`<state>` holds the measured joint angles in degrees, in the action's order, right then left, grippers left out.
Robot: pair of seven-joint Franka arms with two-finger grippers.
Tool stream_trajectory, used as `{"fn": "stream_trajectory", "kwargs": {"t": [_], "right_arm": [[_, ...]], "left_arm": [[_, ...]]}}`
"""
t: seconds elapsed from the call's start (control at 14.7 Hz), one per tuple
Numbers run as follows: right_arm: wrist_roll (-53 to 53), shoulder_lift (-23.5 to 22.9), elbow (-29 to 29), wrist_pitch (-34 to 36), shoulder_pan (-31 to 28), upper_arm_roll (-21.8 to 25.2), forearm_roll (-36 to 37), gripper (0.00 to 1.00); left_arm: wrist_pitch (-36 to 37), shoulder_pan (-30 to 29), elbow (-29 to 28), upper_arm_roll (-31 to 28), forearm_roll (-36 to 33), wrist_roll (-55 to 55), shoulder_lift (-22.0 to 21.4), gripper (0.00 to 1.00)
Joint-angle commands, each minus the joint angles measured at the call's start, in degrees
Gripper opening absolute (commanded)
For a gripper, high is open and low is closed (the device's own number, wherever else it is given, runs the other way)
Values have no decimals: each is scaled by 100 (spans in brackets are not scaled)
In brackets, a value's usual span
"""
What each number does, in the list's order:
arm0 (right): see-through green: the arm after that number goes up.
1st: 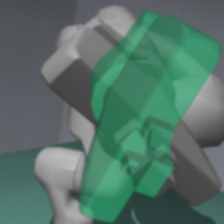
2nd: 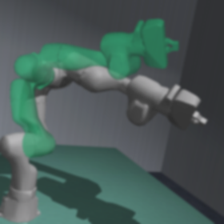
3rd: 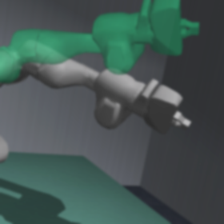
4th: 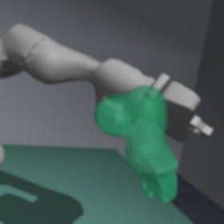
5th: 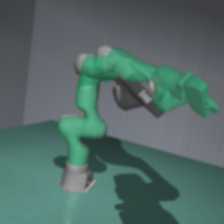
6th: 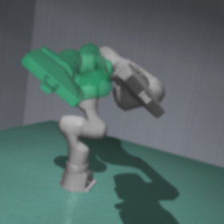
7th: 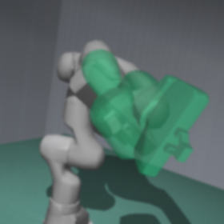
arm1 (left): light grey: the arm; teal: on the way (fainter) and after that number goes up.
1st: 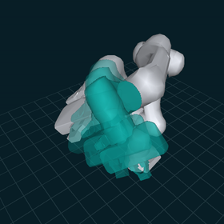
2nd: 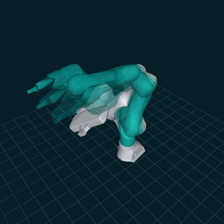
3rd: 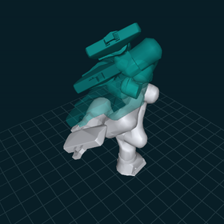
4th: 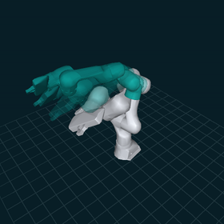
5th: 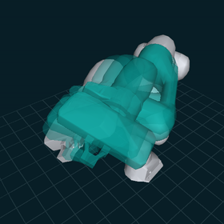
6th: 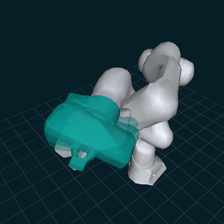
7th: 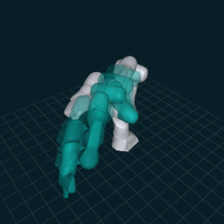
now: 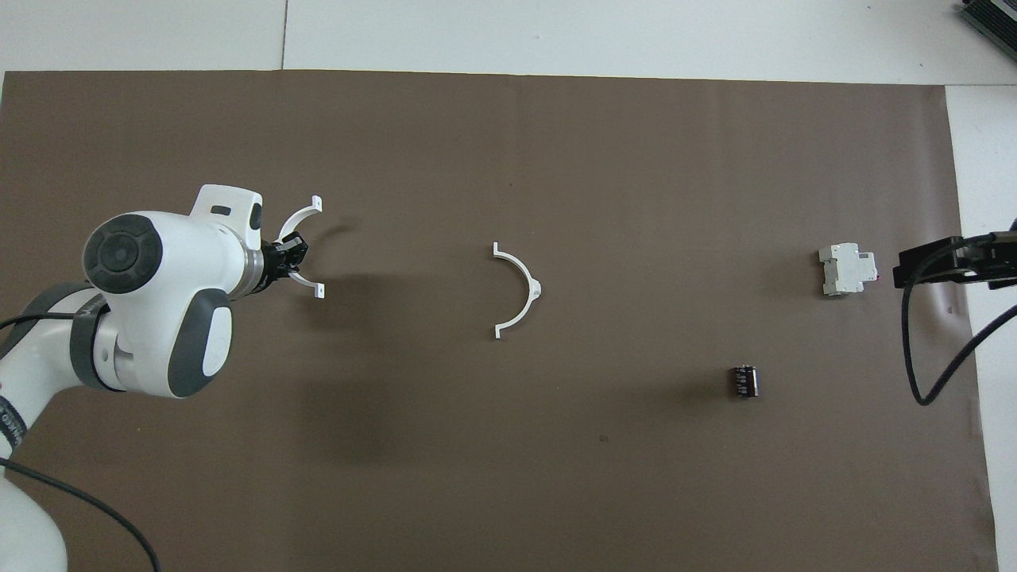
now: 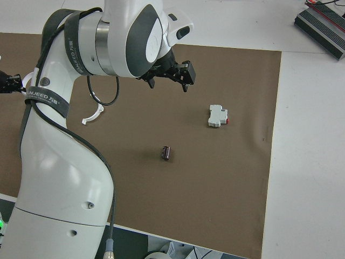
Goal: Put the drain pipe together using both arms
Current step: 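Carry the clamp half with the left gripper toward the placed half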
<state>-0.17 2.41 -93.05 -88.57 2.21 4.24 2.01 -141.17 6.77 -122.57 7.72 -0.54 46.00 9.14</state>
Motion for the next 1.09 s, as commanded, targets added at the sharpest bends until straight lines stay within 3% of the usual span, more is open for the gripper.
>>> {"fn": "stream_trajectory", "kwargs": {"t": [0.0, 0.2, 0.41, 0.68, 1.02], "right_arm": [[105, 40, 15, 51, -10, -29, 63, 100], [131, 40, -3, 59, -89, -2, 45, 100], [131, 40, -2, 59, -72, -2, 54, 100], [131, 40, -3, 59, -46, -2, 54, 100], [131, 40, -3, 59, -46, -2, 54, 100]], "left_arm": [[151, 587, 119, -95, 54, 689, 52, 0], [221, 1070, 512, -95, 45, 1297, 227, 0], [748, 1537, 1373, -113, -260, 2007, 841, 0], [687, 2003, 1490, -113, -772, 2835, 1265, 0], [924, 2144, 1340, -121, -904, 2854, 1213, 0]]}}
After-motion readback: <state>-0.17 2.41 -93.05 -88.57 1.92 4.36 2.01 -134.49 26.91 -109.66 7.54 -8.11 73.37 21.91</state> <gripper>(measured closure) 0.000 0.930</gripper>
